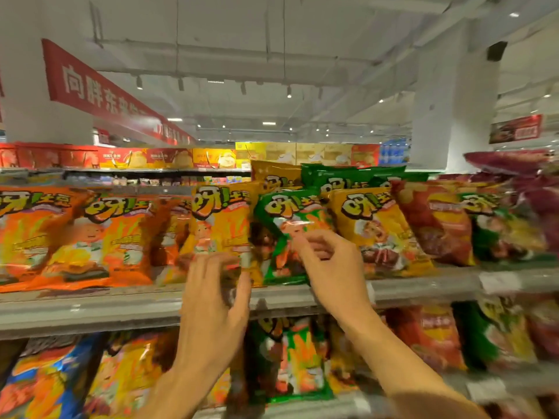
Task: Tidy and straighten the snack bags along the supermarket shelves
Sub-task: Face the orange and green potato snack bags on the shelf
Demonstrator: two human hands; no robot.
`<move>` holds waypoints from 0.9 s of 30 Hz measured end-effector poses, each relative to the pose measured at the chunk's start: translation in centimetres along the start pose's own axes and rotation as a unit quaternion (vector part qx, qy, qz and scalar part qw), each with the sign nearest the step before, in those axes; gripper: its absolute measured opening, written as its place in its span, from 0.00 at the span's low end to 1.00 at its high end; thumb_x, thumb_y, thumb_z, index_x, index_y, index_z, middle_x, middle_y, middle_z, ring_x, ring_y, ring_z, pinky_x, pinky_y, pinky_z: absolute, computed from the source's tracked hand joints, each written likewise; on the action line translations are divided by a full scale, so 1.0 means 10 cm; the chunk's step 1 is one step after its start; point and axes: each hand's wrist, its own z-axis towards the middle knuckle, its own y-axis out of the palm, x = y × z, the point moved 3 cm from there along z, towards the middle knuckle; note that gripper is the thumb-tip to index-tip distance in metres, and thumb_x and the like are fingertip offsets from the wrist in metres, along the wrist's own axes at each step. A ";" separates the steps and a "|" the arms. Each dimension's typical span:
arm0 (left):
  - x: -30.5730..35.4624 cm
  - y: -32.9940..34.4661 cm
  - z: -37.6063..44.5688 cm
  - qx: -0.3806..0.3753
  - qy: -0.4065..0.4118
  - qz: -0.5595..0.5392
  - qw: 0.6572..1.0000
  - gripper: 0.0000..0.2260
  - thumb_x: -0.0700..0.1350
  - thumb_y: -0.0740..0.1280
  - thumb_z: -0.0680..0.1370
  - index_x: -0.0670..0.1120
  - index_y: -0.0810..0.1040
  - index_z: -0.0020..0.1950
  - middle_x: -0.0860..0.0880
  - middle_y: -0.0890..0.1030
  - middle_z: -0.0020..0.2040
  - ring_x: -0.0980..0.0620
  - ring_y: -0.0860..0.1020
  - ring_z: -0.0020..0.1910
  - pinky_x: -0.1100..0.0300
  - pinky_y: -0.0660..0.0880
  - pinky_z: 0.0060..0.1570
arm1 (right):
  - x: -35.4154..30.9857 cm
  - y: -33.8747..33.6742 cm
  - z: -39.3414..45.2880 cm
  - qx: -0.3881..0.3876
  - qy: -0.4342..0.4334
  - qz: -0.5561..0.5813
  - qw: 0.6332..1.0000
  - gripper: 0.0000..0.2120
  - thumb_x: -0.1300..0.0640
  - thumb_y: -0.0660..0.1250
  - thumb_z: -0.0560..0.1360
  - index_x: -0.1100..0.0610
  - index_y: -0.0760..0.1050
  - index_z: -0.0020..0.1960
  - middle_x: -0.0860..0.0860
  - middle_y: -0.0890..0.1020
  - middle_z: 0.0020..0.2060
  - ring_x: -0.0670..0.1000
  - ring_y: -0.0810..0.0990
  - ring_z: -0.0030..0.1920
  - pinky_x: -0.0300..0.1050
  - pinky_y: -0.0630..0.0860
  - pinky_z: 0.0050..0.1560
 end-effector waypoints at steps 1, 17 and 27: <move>0.16 0.19 0.02 -0.001 -0.020 -0.025 0.999 0.10 0.52 0.63 0.81 0.49 0.74 0.58 0.54 0.74 0.53 0.60 0.73 0.53 0.68 0.70 0.51 | 0.11 -0.23 0.06 0.003 0.005 -0.006 1.000 0.04 0.50 0.71 0.79 0.49 0.82 0.46 0.41 0.84 0.39 0.38 0.82 0.42 0.30 0.76 0.41; 0.34 1.08 0.76 -0.220 -0.375 -0.049 0.899 0.29 0.74 0.68 0.63 0.51 0.76 0.48 0.53 0.78 0.44 0.55 0.76 0.42 0.59 0.70 0.43 | 1.25 -1.54 1.24 -0.193 0.242 -0.096 0.946 0.56 0.20 0.72 0.55 0.54 0.72 0.72 0.49 0.80 0.59 0.53 0.79 0.59 0.52 0.76 0.62; 0.09 1.03 0.91 -0.322 -0.430 -0.085 0.839 0.60 0.74 0.78 0.51 0.49 0.64 0.77 0.48 0.64 0.78 0.45 0.64 0.75 0.42 0.61 0.75 | 1.38 -1.45 1.37 -0.288 0.326 -0.038 0.900 0.70 0.24 0.81 0.39 0.52 0.68 0.75 0.53 0.76 0.70 0.57 0.77 0.67 0.59 0.75 0.68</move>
